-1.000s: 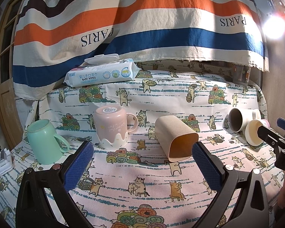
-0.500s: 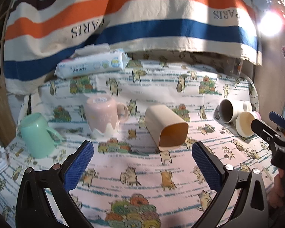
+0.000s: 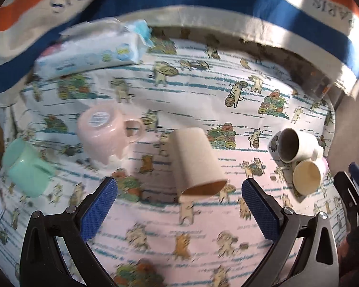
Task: Flip cup upside down
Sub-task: 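Move the left gripper onto the beige cup lying on its side and close, then lift the beige cup with the left gripper and rotate it rim-down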
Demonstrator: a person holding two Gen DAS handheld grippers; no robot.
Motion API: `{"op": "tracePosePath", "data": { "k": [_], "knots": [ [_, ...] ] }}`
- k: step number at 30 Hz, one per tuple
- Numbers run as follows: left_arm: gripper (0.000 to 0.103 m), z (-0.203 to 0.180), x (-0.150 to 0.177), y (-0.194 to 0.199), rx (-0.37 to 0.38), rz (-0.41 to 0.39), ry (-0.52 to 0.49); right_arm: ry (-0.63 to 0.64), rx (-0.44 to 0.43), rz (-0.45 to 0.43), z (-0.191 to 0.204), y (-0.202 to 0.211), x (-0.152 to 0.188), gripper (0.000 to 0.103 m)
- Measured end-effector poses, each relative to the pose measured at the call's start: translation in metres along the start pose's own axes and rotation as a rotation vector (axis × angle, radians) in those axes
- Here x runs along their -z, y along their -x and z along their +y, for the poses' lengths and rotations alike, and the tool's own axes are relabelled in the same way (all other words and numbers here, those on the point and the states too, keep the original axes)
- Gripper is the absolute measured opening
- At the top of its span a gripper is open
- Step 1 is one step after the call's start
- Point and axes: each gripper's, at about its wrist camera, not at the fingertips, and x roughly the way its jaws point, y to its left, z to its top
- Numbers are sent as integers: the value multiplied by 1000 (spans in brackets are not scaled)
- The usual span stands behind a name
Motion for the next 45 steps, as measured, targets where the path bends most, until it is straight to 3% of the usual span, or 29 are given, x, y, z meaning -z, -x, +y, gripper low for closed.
{"op": "tracePosePath", "data": {
  "k": [5,9,15,19,20,23,24,29,36,43,45],
  "knots": [
    [93,-4,-21,-49,-28,140,75,-76,-26,104,-23,-33,-4,91],
    [92,-11,-26,-86,-43,236,102,-94,-21,161,-32,-54,3,90],
    [92,-22,-24,-119,-111,293,94,-94,4,186,-37,-65,10,90],
    [92,-29,-19,-132,-113,323,93,-94,24,187,-41,-66,12,90],
    [90,-31,-17,-134,-117,326,86,-96,27,190,-42,-67,13,90],
    [68,-33,-12,-138,-143,330,84,-103,40,204,-47,-70,17,90],
    [68,-34,-10,-140,-144,332,90,-104,44,209,-48,-70,18,90],
    [68,-37,0,-135,-121,314,90,-113,64,222,-55,-71,22,90],
    [67,-56,24,-93,-43,273,-16,-119,87,222,-61,-65,24,90],
    [68,-76,58,-39,-11,223,-225,-140,98,212,-66,-48,28,90],
    [68,-70,49,-31,14,236,-292,-148,92,212,-68,-43,29,90]
  ]
}}
